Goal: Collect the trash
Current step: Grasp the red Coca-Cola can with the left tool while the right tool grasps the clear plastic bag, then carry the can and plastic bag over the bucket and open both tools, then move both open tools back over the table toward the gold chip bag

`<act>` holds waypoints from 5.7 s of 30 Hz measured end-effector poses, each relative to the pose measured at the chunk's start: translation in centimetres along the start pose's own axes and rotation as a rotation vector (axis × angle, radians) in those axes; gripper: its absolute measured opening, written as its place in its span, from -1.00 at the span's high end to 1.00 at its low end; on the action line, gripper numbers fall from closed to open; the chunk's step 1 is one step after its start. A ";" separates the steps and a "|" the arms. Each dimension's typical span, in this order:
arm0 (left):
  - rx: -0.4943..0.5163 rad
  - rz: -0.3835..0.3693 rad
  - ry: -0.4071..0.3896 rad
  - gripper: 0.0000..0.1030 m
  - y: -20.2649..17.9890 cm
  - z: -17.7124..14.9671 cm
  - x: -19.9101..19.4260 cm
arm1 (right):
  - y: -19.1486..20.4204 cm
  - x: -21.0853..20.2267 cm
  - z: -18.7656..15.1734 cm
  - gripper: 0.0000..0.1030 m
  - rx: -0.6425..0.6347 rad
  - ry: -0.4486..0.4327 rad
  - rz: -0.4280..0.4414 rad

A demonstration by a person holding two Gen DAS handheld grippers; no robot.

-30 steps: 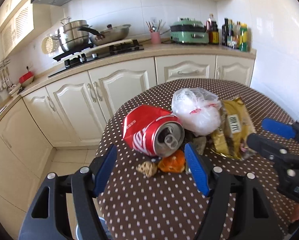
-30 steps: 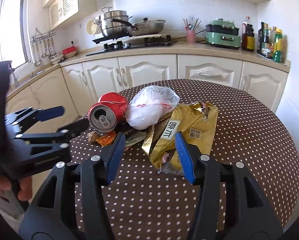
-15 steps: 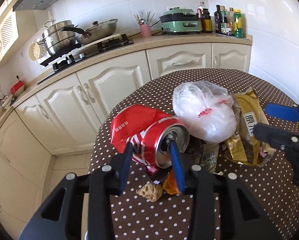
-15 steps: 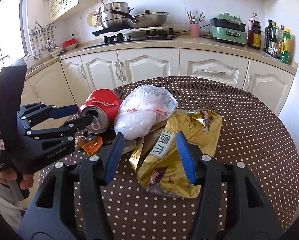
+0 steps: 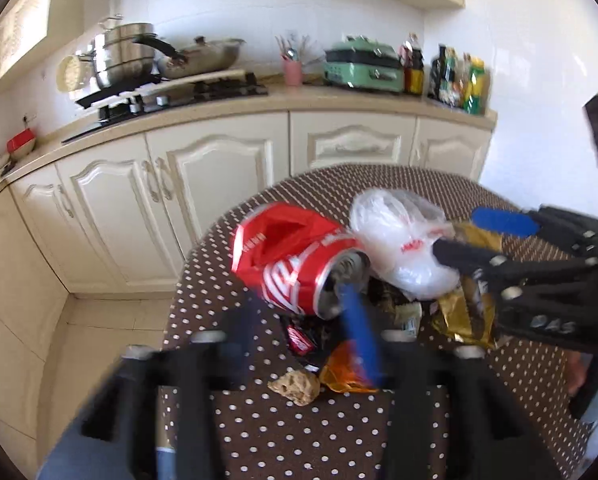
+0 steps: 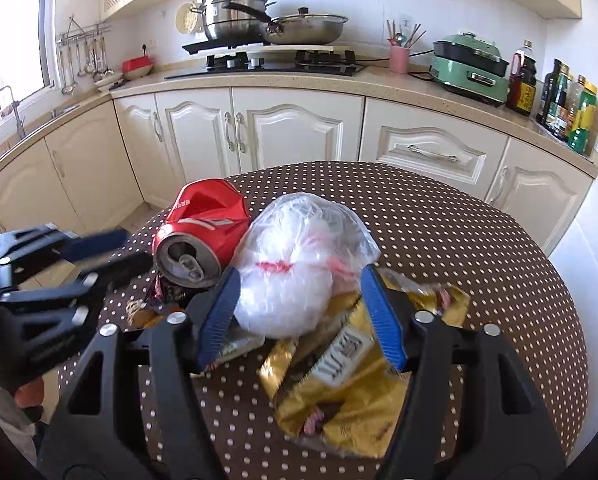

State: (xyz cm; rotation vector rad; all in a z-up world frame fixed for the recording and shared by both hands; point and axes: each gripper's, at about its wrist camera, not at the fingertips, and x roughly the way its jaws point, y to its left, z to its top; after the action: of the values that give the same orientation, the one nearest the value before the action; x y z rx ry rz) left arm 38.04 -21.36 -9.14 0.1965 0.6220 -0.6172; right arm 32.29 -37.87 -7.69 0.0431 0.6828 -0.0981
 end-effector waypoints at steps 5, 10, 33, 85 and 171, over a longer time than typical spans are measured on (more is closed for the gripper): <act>-0.121 -0.014 0.025 -0.25 2.0 0.8 0.7 | 0.6 2.8 1.0 -0.33 -0.027 0.065 0.013; -0.281 -0.064 0.105 -0.26 4.4 1.0 2.9 | 1.3 4.7 1.0 0.02 -0.066 0.117 0.000; -0.626 -0.128 0.153 -0.44 8.7 2.2 9.0 | -0.6 3.2 5.8 0.92 0.017 -0.080 -0.020; -0.676 0.246 0.076 0.58 26.3 -19.8 -16.0 | 34.8 0.7 -3.4 0.97 -0.229 -0.017 0.399; -0.153 0.063 0.181 -0.40 1.6 -1.3 1.5 | -11.7 -1.9 -7.0 -0.37 0.446 -0.001 -0.065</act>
State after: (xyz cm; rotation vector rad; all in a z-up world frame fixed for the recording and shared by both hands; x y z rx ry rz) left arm 39.31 -20.29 -11.10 0.1291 0.8317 -0.4917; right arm 25.17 -48.91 -12.02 0.4488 0.6507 -0.3111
